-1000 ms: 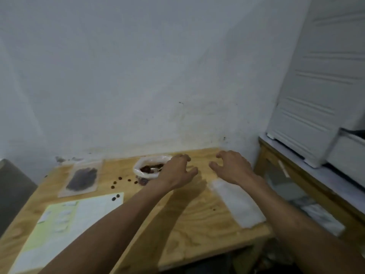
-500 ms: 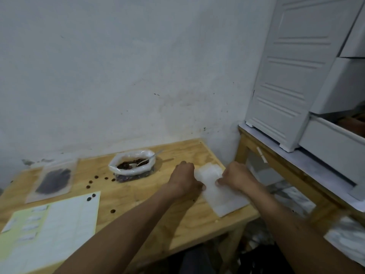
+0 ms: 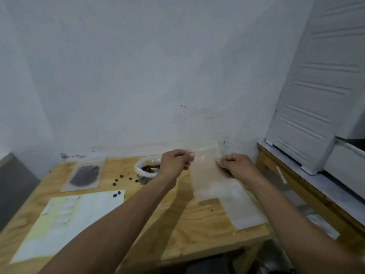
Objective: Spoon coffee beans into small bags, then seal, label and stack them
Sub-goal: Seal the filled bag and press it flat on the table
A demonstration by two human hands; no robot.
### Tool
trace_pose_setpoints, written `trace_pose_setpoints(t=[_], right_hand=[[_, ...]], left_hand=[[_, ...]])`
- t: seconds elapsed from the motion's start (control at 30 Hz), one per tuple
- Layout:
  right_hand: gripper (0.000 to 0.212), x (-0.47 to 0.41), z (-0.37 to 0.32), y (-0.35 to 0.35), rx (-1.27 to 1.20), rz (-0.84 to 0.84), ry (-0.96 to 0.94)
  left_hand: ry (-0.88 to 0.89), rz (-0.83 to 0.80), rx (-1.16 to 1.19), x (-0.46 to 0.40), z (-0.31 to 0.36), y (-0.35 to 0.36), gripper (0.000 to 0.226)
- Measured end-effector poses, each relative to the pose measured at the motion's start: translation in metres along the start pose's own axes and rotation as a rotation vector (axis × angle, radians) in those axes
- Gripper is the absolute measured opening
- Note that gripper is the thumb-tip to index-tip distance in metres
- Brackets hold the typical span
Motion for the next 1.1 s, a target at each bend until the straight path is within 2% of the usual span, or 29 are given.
trace_pose_setpoints(t=[0.13, 0.23, 0.3, 0.4, 0.5, 0.6, 0.73, 0.83, 1.0, 1.1], right_hand=[[0.033, 0.004, -0.021, 0.032, 0.174, 0.098, -0.127], [0.034, 0.019, -0.044, 0.054, 0.208, 0.175, -0.286], [0.044, 0.028, -0.063, 0.07, 0.103, 0.073, -0.242], [0.055, 0.036, -0.089, 0.09, -0.072, -0.087, -0.068], [0.035, 0.035, -0.105, 0.105, -0.165, -0.169, -0.023], [0.017, 0.029, -0.112, 0.116, -0.257, -0.2, -0.003], [0.024, 0.025, -0.11, 0.126, -0.207, -0.268, -0.076], [0.032, 0.022, -0.108, 0.132, -0.181, -0.319, -0.169], [0.04, 0.016, -0.099, 0.134, -0.013, -0.37, -0.296], [0.041, 0.011, -0.095, 0.139, 0.003, -0.368, -0.31]], left_hand=[[0.127, 0.083, -0.068, -0.005, 0.021, -0.037, 0.009], [0.279, 0.153, -0.148, -0.002, 0.033, -0.061, 0.007], [0.384, 0.175, -0.24, 0.002, 0.038, -0.073, 0.007], [0.592, 0.187, -0.37, 0.008, 0.044, -0.085, 0.005], [0.788, 0.185, -0.494, 0.013, 0.049, -0.092, 0.006], [0.702, 0.096, -0.496, 0.018, 0.054, -0.102, 0.013], [0.436, -0.002, -0.386, 0.025, 0.064, -0.105, 0.043], [0.333, -0.011, -0.308, 0.022, 0.07, -0.105, 0.039], [0.144, -0.03, -0.234, 0.016, 0.076, -0.11, 0.018], [0.146, 0.041, -0.296, 0.013, 0.075, -0.111, 0.018]])
Point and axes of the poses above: each hand's wrist, its own x-axis away from the middle knuckle, its own y-axis out of the palm, z = x × y, the point moved 1 cm from there along -x, towards the middle knuckle, and after that the axes turned 8 degrees about y, right-handed, at the moved point
